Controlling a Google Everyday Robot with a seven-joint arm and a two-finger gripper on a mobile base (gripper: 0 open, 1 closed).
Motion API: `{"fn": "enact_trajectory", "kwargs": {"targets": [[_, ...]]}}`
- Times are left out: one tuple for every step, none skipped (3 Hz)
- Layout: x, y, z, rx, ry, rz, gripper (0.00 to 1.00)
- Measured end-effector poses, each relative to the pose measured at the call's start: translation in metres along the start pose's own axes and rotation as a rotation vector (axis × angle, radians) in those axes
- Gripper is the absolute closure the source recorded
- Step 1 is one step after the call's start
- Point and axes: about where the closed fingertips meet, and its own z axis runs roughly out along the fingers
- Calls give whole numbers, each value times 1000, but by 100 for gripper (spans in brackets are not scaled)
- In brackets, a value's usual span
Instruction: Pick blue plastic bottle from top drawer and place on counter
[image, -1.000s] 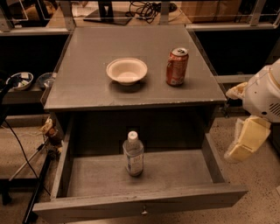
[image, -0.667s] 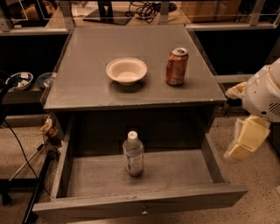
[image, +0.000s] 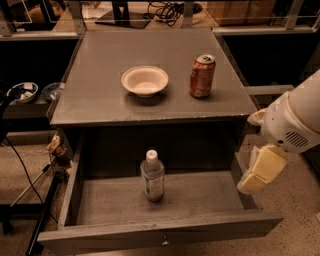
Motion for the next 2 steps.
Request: {"fn": "enact_trajectory", "kwargs": {"targets": [[-4, 2, 20, -12, -34, 26, 0], [-10, 4, 35, -29, -70, 37, 0]]}}
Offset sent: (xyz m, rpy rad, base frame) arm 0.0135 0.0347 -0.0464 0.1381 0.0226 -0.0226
